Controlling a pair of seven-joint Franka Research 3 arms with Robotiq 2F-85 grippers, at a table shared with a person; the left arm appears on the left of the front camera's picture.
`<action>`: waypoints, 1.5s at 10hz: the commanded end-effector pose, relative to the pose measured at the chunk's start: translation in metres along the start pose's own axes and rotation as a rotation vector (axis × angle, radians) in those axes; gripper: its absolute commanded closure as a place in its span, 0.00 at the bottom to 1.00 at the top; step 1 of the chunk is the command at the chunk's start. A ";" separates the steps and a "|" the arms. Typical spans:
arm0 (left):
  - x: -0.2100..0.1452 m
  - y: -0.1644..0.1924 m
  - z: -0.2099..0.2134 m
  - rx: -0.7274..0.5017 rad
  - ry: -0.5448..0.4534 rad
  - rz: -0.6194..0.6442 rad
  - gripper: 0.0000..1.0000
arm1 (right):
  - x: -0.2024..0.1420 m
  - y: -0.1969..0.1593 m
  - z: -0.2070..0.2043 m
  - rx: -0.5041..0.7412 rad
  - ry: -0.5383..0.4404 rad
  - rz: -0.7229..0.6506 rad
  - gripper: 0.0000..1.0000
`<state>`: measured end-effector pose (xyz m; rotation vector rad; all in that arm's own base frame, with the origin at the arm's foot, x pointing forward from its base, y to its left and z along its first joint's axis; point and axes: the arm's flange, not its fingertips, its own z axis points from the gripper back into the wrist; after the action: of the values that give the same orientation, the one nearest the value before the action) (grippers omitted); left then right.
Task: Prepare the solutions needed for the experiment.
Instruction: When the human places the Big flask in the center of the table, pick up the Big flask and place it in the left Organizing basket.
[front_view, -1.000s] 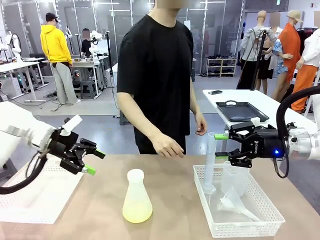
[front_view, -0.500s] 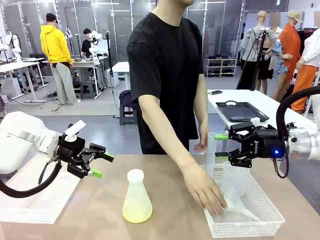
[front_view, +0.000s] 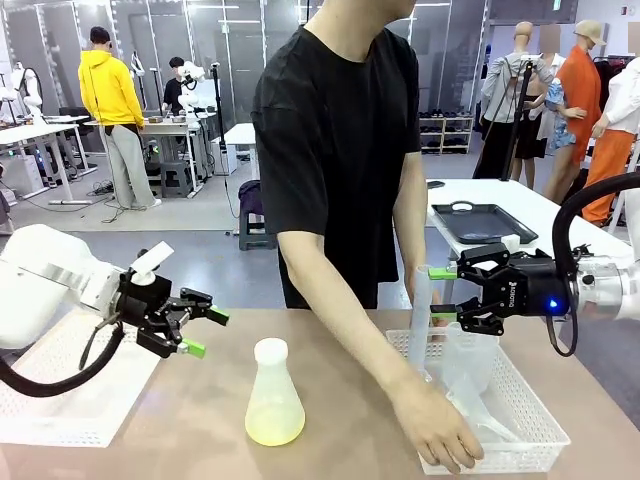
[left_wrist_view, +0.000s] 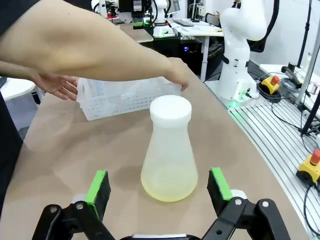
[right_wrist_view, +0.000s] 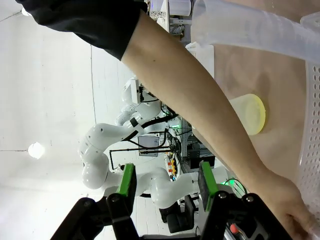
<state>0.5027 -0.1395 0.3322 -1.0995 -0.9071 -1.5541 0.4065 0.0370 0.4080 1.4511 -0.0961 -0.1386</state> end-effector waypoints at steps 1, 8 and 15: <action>-0.010 0.026 -0.021 -0.009 -0.005 -0.020 0.00 | 0.000 0.001 0.000 0.013 -0.002 -0.001 0.36; -0.017 0.028 -0.061 -0.178 -0.055 -0.074 0.00 | 0.000 0.001 0.000 0.013 -0.002 -0.001 0.36; -0.026 0.026 -0.100 -0.328 -0.149 -0.018 0.00 | 0.000 0.001 0.000 0.013 -0.002 -0.001 0.36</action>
<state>0.5015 -0.2248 0.2779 -1.4220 -0.8120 -1.6749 0.4065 0.0370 0.4079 1.4511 -0.0961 -0.1386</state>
